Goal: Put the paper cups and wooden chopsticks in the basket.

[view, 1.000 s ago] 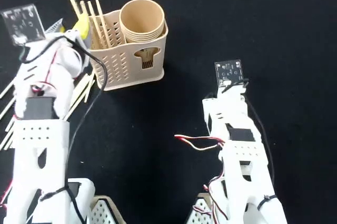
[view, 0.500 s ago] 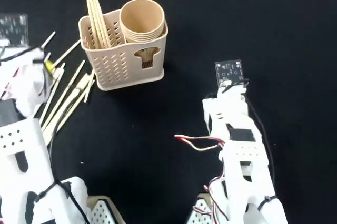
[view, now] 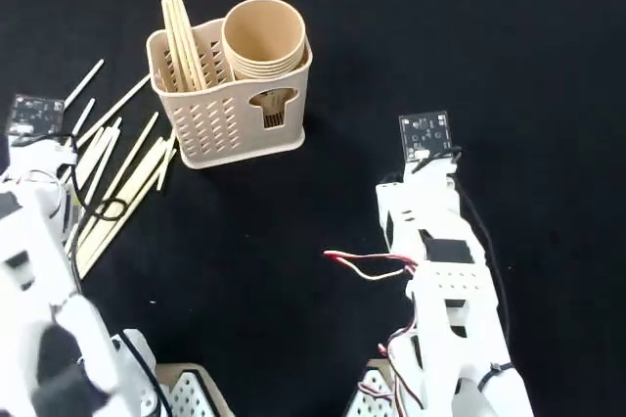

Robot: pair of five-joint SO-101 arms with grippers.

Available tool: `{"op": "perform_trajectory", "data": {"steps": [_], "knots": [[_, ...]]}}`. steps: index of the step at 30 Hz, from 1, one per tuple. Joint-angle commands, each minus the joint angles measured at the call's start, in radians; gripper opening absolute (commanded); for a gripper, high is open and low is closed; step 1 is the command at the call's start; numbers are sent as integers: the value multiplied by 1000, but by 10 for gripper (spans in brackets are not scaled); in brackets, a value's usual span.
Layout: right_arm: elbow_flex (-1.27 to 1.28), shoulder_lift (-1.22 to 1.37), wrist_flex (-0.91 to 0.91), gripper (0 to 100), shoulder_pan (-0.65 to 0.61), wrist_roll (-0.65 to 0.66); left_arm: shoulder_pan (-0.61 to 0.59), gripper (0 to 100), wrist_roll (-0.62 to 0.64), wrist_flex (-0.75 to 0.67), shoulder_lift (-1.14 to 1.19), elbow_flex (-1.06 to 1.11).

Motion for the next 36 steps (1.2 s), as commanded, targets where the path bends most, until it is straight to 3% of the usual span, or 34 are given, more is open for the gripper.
{"op": "perform_trajectory", "data": {"steps": [1, 5, 12, 21, 23, 29, 36], "knots": [[-5, -21, -14, 13, -5, 11, -10, 189, -14, -6, 203, -166], [-5, -21, -14, 13, -5, 11, -7, 187, -15, -12, 370, -289], [-5, -21, -14, 13, -5, 11, -7, 188, -137, -14, 631, -450], [-5, -21, -14, 13, -5, 11, -12, 187, -141, -6, 930, -647], [-5, -21, -14, 13, -5, 11, -12, 177, -143, -14, 970, -659], [-7, -21, -14, 13, -5, 11, -7, 28, -178, -77, 1022, -650], [-8, -21, -14, 13, -5, 11, -18, 29, -242, -75, 1019, -628]]}}
